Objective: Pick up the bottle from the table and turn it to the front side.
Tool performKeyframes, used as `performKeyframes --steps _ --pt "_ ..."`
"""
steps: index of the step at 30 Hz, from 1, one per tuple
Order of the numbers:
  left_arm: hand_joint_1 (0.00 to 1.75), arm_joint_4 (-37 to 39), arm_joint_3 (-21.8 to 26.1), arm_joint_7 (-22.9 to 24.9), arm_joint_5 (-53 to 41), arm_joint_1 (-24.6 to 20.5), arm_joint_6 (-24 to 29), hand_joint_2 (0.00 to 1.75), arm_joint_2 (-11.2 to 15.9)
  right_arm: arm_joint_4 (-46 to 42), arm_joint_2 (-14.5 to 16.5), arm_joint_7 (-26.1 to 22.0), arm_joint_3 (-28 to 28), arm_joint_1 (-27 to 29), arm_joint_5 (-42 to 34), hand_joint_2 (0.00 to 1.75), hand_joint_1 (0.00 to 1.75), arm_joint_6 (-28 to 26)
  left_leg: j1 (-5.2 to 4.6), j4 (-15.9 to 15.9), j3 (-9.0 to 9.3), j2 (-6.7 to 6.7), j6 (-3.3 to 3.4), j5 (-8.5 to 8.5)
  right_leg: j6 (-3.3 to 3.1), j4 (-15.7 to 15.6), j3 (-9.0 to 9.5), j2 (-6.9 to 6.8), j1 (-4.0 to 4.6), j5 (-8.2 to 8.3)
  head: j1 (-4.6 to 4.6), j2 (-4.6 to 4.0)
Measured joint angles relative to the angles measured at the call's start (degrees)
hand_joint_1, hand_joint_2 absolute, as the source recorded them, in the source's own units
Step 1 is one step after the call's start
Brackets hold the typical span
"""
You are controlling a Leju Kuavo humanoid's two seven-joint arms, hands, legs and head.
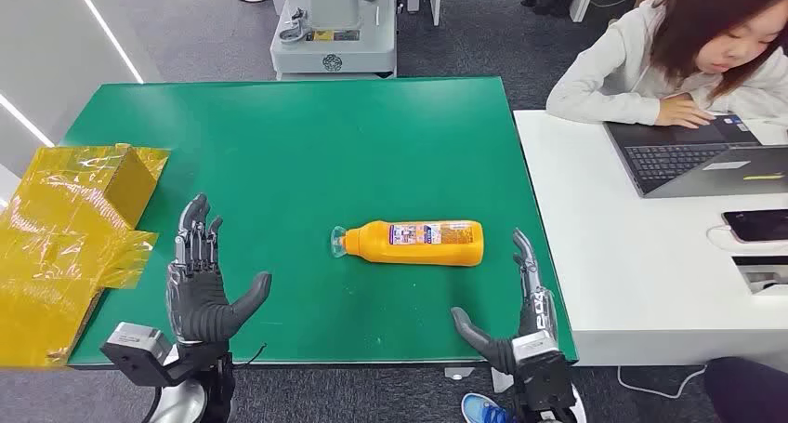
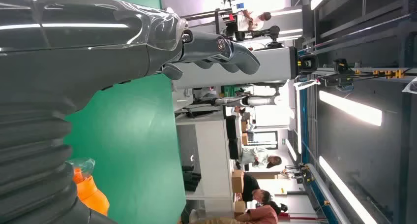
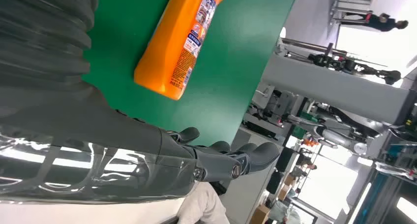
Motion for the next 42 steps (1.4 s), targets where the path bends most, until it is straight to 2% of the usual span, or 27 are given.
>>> performKeyframes --steps 5,11,18,28,35,42 --pt "0.00 0.36 -0.16 -0.03 0.00 -0.41 -1.03 1.75 -0.01 1.55 0.00 2.12 -1.64 -2.22 3.40 1.75 0.00 0.89 0.00 0.01 0.00 0.00 0.00 0.00 0.00 0.00 0.00 0.01 0.00 0.01 -0.01 0.00" --pt "0.00 1.75 -1.12 0.22 -0.08 -3.05 -3.77 1.75 -0.57 5.14 -0.01 6.84 -4.12 -8.41 9.04 1.75 0.00 3.67 0.00 0.03 0.02 0.01 0.01 0.04 -0.02 0.00 0.01 0.01 0.00 0.07 -0.01 0.00" --pt "0.00 4.47 -2.19 1.03 -0.10 -7.69 -5.16 1.75 -1.30 12.72 -0.49 11.21 -4.17 -17.42 13.98 1.75 0.00 10.85 0.00 0.04 0.02 0.03 -0.03 0.07 -0.05 0.03 0.00 0.05 0.00 0.13 0.00 0.00" --pt "0.00 6.70 -4.49 1.51 0.97 -10.45 -5.00 1.75 -1.42 32.00 -0.66 12.52 2.56 -32.41 19.70 1.75 0.00 19.45 0.00 0.04 0.01 0.02 -0.02 0.10 -0.05 0.04 -0.02 0.05 0.00 0.14 -0.01 0.00" --pt "0.00 7.08 -5.06 1.90 0.97 -10.44 -5.61 1.75 -1.44 40.57 -0.86 11.96 7.65 -37.51 20.45 1.75 0.00 20.58 0.00 0.04 -0.02 0.02 -0.02 0.10 -0.05 0.03 -0.05 0.04 0.00 0.13 -0.01 0.00" --pt "0.00 7.36 -5.11 1.97 2.15 -10.33 -7.81 1.75 -1.47 42.31 -1.76 12.27 9.77 -39.67 18.53 1.75 0.00 19.55 0.00 0.05 -0.02 0.01 -0.02 0.10 -0.05 0.03 -0.04 0.04 0.00 0.14 -0.01 0.00"
